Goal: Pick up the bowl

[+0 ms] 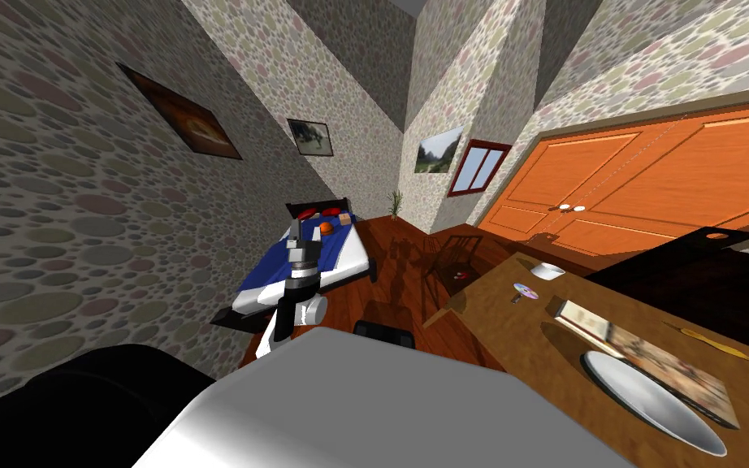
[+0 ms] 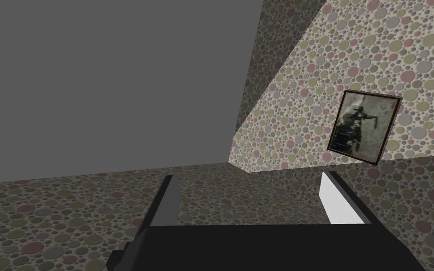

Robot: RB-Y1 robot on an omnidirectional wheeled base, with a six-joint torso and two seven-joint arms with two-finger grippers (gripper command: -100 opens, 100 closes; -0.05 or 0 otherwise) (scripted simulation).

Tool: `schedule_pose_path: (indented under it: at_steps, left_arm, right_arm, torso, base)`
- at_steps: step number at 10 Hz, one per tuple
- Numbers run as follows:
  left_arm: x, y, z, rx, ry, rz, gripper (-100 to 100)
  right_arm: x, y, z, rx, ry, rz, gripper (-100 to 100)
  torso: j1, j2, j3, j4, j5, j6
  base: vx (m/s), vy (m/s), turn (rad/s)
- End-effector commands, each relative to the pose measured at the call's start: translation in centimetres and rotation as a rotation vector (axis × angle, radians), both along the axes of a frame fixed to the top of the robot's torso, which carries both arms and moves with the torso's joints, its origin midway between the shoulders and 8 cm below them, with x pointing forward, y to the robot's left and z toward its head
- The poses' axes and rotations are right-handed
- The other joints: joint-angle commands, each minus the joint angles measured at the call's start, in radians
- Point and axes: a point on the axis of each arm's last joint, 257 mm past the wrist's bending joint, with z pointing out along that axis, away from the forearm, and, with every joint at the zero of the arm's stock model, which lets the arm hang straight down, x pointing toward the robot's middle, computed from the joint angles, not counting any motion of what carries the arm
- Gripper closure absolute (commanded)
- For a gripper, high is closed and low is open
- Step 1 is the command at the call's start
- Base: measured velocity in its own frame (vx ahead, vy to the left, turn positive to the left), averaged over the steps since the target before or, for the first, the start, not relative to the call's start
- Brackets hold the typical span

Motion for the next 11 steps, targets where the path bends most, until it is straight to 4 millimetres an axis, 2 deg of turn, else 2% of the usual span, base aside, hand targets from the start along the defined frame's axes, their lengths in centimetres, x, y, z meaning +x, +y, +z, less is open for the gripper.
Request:
schedule_pose_path:
  at_steps: [1,3,4,5,6,7,8,9,10,11]
  left_arm:
    - [0.0,0.0,0.0,0.000,0.000,0.000,0]
    - [0.0,0.0,0.0,0.000,0.000,0.000,0]
    - [0.0,0.0,0.0,0.000,0.000,0.000,0]
    - [0.0,0.0,0.0,0.000,0.000,0.000,0]
    - [0.0,0.0,0.0,0.000,0.000,0.000,0]
    - [0.0,0.0,0.0,0.000,0.000,0.000,0]
    - [0.0,0.0,0.0,0.000,0.000,0.000,0]
    - [0.0,0.0,0.0,0.000,0.000,0.000,0]
    - [0.0,0.0,0.0,0.000,0.000,0.000,0]
    - [0.0,0.0,0.0,0.000,0.000,0.000,0]
  right_arm:
    - [-2.7,-3.4,-2.1,-0.090,0.066,0.023,-100]
    - [-2.9,-3.8,-2.4,-0.098,0.072,0.023,-100]
    - [-5.4,-7.1,-3.8,-0.180,0.127,0.045,-100]
    - [-5.6,-7.6,-3.9,-0.190,0.134,0.045,-100]
    - [-7.7,-10.9,-4.7,-0.268,0.178,0.071,-100]
    - [-8.2,-11.6,-5.0,-0.282,0.191,0.066,-100]
    - [-10.2,-14.9,-5.6,-0.358,0.234,0.085,-100]
    - [-10.4,-15.6,-5.6,-0.371,0.241,0.087,-100]
    - [-12.3,-19.5,-5.7,-0.456,0.284,0.108,-100]
    - [-12.6,-20.0,-5.8,-0.464,0.291,0.106,-100]
  torso:
    - [0.000,0.000,0.000,0.000,0.000,0.000]
    - [-0.001,0.000,0.000,0.000,0.000,0.000]
    - [0.000,0.000,0.000,0.000,0.000,0.000]
    - [-0.001,0.000,0.000,0.000,0.000,-0.001]
    - [-0.001,0.000,0.000,0.000,0.000,0.000]
    - [-0.002,0.001,0.000,0.000,0.000,-0.001]
    - [-0.002,0.001,0.000,0.000,-0.001,0.000]
    - [-0.003,0.001,0.001,0.000,0.000,-0.001]
    - [-0.003,0.001,0.001,0.000,-0.001,0.000]
    - [-0.004,0.002,0.001,0.000,-0.001,-0.001]
  base:
    - [-0.017,-0.007,0.248]
    - [-0.014,-0.015,0.069]
    - [-0.018,-0.011,0.233]
    - [-0.023,-0.028,0.141]
    - [-0.031,-0.040,0.213]
    - [-0.023,-0.043,0.115]
    - [-0.032,-0.045,0.259]
    - [-0.033,-0.047,0.111]
    - [-0.045,-0.058,0.224]
    - [-0.032,-0.059,0.088]
